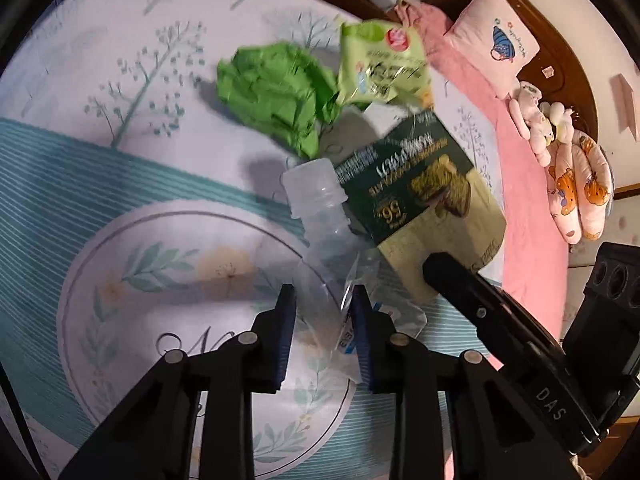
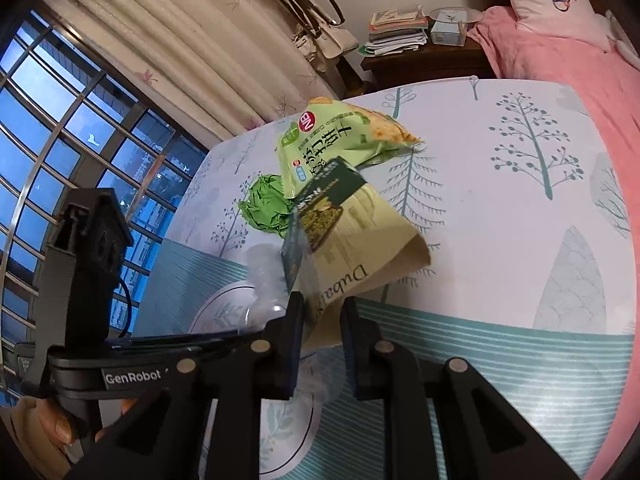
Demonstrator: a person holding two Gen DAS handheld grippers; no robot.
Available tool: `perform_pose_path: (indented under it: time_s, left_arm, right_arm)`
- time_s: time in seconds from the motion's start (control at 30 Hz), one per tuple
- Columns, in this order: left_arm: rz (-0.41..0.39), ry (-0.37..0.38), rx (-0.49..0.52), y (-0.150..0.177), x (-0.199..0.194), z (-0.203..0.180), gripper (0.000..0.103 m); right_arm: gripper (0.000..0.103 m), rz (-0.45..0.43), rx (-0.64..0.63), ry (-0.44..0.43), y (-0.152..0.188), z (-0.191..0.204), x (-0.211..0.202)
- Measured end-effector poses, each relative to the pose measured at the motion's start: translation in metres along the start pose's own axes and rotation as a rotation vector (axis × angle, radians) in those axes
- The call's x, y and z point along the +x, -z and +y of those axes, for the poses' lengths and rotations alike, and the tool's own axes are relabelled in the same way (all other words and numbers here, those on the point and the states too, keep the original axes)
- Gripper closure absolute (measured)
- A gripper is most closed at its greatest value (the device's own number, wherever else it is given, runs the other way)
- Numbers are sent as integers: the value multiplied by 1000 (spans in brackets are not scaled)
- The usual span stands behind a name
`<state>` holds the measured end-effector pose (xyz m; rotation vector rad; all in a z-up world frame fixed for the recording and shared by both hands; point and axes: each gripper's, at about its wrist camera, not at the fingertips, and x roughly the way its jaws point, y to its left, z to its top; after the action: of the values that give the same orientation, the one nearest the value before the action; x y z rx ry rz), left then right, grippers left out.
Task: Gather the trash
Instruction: 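Carry bottle and chocolate box over the bin and open both tools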
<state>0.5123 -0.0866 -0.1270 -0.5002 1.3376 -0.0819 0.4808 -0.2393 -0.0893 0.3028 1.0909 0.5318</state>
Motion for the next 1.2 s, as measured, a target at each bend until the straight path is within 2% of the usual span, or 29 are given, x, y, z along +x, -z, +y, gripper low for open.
perform_pose_path:
  time_s: [0.17, 0.33, 0.4, 0.6, 0.7, 0.9, 1.2]
  left_arm:
    - [-60, -67, 68, 6, -21, -22, 79]
    - [-101, -89, 103, 17, -50, -32, 79]
    - [-114, -100, 119, 21, -65, -25, 79]
    - [-160, -94, 150, 60, -124, 6, 79]
    - [-175, -86, 165, 85, -148, 20, 79]
    - [-201, -46, 257, 144, -205, 46, 79]
    - [-209, 1, 398, 247, -271, 107, 79]
  right_arm:
    - [87, -31, -5, 14, 7, 3, -16]
    - [87, -59, -22, 30, 16, 16, -34]
    - [87, -66, -32, 39, 21, 23, -42]
    - [88, -75, -63, 56, 48, 52, -66]
    - [88, -86, -66, 71, 69, 71, -82]
    - [88, -138, -70, 117, 126, 122, -118]
    - [88, -231, -33, 199, 245, 217, -158]
